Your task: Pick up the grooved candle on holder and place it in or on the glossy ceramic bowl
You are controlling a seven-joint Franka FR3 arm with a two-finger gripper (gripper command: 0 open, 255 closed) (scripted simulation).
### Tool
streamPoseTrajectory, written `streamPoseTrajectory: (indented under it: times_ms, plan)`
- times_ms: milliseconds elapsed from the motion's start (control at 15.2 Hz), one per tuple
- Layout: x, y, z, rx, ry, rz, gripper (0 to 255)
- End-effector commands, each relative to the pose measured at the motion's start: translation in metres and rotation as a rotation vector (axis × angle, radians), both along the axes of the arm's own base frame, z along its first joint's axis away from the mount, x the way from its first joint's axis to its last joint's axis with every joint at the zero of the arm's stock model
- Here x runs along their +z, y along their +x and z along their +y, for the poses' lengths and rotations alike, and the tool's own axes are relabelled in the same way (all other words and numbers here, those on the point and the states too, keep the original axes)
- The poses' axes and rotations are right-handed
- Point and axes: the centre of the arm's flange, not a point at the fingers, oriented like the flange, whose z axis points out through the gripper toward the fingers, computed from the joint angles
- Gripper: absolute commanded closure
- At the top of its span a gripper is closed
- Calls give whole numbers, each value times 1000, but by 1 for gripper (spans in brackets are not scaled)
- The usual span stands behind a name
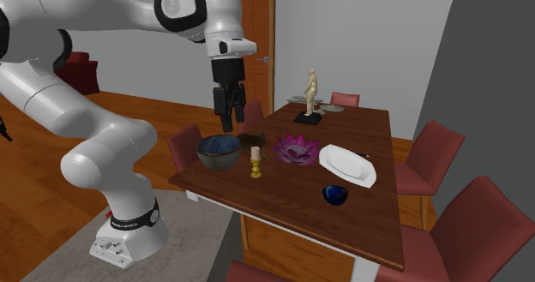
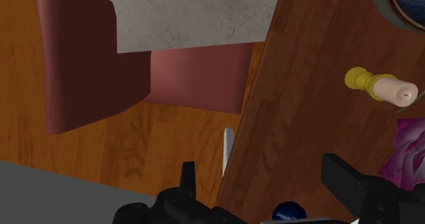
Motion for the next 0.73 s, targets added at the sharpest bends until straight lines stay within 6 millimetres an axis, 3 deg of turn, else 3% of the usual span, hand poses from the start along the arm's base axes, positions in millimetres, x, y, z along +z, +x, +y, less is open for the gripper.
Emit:
streamPoseTrajectory:
  times_ms: [0, 660]
  plan:
    - [-17, 2, 18, -2, 9, 7, 0]
    - [-97, 3, 116, -2, 50, 43, 0]
